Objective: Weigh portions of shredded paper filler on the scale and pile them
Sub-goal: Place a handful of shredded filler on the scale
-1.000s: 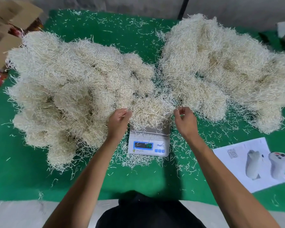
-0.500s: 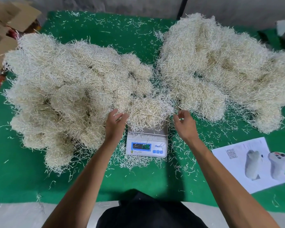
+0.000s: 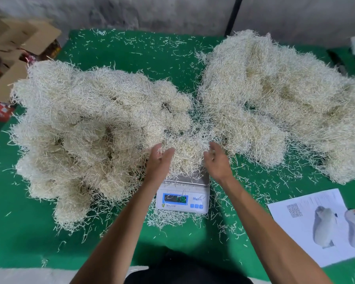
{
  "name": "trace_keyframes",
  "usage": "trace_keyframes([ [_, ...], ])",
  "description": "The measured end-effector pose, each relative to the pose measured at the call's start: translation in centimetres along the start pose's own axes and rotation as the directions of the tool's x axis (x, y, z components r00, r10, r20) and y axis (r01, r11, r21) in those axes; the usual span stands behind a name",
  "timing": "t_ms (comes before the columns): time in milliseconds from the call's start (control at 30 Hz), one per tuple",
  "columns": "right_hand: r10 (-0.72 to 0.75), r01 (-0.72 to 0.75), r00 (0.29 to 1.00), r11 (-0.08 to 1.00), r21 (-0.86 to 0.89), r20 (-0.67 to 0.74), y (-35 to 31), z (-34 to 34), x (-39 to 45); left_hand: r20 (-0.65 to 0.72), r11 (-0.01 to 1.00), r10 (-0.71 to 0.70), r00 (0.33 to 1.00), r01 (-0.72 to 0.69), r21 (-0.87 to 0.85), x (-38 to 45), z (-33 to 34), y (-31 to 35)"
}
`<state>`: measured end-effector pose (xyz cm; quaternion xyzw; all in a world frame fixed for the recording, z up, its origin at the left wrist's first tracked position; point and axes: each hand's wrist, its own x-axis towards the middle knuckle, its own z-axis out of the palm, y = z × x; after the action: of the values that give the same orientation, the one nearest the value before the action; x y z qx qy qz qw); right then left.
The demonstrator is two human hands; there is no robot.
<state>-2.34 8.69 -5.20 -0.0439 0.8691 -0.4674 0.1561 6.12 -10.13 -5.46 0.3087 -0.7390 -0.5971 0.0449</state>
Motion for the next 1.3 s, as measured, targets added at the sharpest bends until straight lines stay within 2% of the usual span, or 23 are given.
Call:
trace_keyframes([
  [67,0.023,-0.032,0.989,0.998,0.057,0.144,-0.8,1.3,-0.2,0.112,1.0,-0.031,0.993,0.031,0.002,0.0,1.7,0.9],
  [133,-0.068,0.041,0.965,0.993,0.108,0.253,-1.7,2.4,-0.3,0.17,0.995,-0.089,0.981,0.095,-0.026,0.4,3.4,1.7],
  [167,-0.131,0.086,0.951,0.982,0.167,0.279,-2.0,2.6,-0.2,0.156,0.987,-0.122,0.98,0.137,-0.089,0.9,3.9,2.0],
  [200,-0.174,0.103,0.944,0.962,0.252,0.279,-2.3,2.6,0.1,0.116,0.963,-0.171,0.978,0.191,-0.192,1.5,4.0,2.3],
  [267,-0.153,0.055,0.968,0.902,0.429,0.198,-3.5,1.7,1.1,0.037,0.881,-0.305,0.952,0.297,-0.367,3.1,3.7,3.2],
  [333,-0.113,0.067,0.991,0.879,0.472,0.07,-4.6,0.4,2.4,-0.005,0.86,-0.37,0.929,0.341,-0.379,4.4,3.3,4.1],
  [400,-0.149,0.108,0.985,0.925,0.365,0.085,-5.8,-0.6,3.7,0.01,0.894,-0.315,0.949,0.3,-0.334,5.3,3.0,5.3],
  [500,-0.226,0.177,0.956,0.952,0.25,0.184,-7.5,-2.2,5.8,0.142,0.952,-0.185,0.973,0.213,-0.221,5.8,2.2,7.9],
  [567,-0.249,0.208,0.958,0.946,0.251,0.145,-8.6,-4.2,7.4,0.127,0.977,-0.085,0.988,0.108,-0.185,6.3,0.9,9.4],
  [633,-0.194,0.151,0.974,0.941,0.302,0.118,-9.7,-5.9,8.4,0.161,0.979,-0.006,0.987,0.039,-0.199,6.6,-0.2,11.2],
  [733,-0.113,0.068,0.99,0.901,0.429,0.081,-11.0,-5.6,8.9,0.232,0.978,0.007,0.973,0.042,-0.205,6.8,-0.5,13.2],
  [800,-0.125,0.067,0.986,0.899,0.432,0.107,-11.6,-4.4,8.4,0.355,0.948,-0.025,0.935,0.135,-0.288,6.5,-0.5,13.8],
  [867,-0.152,0.076,0.975,0.913,0.401,0.162,-11.8,-4.7,8.1,0.421,0.952,0.047,0.906,0.087,-0.293,6.3,-0.6,13.7],
  [900,-0.134,0.064,0.979,0.914,0.4,0.151,-11.9,-5.6,8.4,0.391,0.962,0.04,0.92,0.07,-0.263,6.0,-0.7,13.7],
  [967,-0.088,0.052,0.994,0.896,0.441,0.061,-11.8,-7.1,9.0,0.216,0.978,-0.086,0.973,0.124,-0.166,6.1,-0.9,13.7],
  [1000,-0.068,0.045,0.997,0.876,0.48,0.031,-11.5,-7.0,9.1,0.175,0.977,-0.118,0.977,0.146,-0.156,6.4,-0.8,13.7],
  [1067,-0.042,0.034,0.999,0.855,0.518,0.002,-11.5,-5.6,8.4,0.163,0.969,-0.144,0.976,0.173,-0.176,6.7,-0.4,14.4],
  [1133,-0.058,0.039,0.998,0.881,0.472,0.027,-10.9,-4.5,8.0,0.149,0.974,-0.146,0.978,0.168,-0.149,6.8,0.0,14.7],
  [1233,0.106,0.002,0.982,0.824,0.567,-0.158,-10.3,-7.0,9.9,0.099,0.973,-0.173,0.98,0.186,-0.139,7.3,-0.9,14.5],
  [1267,0.131,0.004,0.974,0.803,0.596,-0.183,-10.3,-7.8,10.5,0.092,0.97,-0.174,0.98,0.187,-0.159,7.4,-1.1,14.5],
  [1300,0.098,0.007,0.984,0.813,0.582,-0.149,-10.5,-8.2,10.6,0.095,0.967,-0.179,0.979,0.192,-0.165,7.3,-1.2,14.5],
])
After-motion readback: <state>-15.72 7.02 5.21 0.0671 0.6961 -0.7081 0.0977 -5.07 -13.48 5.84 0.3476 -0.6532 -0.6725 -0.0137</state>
